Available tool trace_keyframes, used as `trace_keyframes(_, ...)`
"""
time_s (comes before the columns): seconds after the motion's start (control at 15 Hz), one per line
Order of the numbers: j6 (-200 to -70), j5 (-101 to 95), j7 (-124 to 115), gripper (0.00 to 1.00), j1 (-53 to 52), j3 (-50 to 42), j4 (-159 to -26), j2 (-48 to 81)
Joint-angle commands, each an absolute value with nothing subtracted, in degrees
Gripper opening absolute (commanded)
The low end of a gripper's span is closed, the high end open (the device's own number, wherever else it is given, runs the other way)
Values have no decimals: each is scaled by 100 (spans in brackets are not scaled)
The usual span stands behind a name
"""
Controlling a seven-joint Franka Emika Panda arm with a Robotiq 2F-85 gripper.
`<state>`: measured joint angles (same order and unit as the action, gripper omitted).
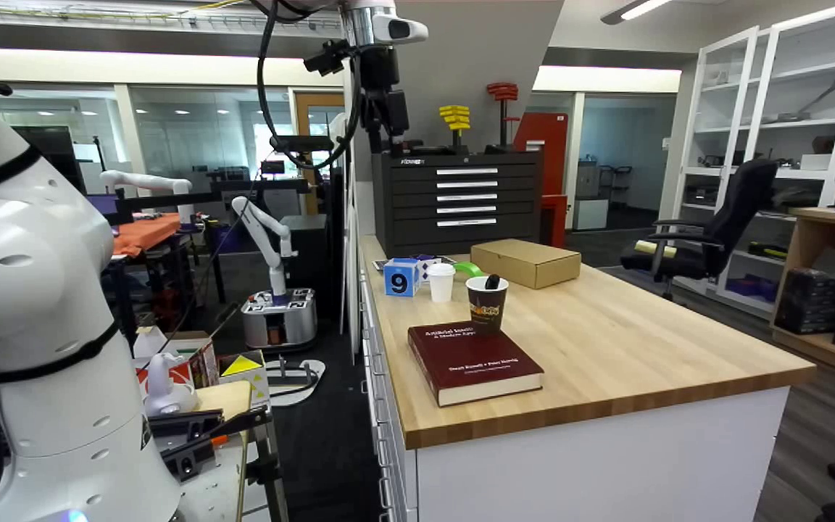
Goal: Put the sharpie on the table
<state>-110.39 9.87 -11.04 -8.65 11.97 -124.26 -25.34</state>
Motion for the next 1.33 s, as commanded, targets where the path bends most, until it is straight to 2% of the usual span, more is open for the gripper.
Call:
trace_keyframes(0.0,-11027,976,-1114,100,-885,1182,-12411,-2526)
trace_keyframes(1.27,-11109,912,-1157,100,-842,1195,-12402,-2457)
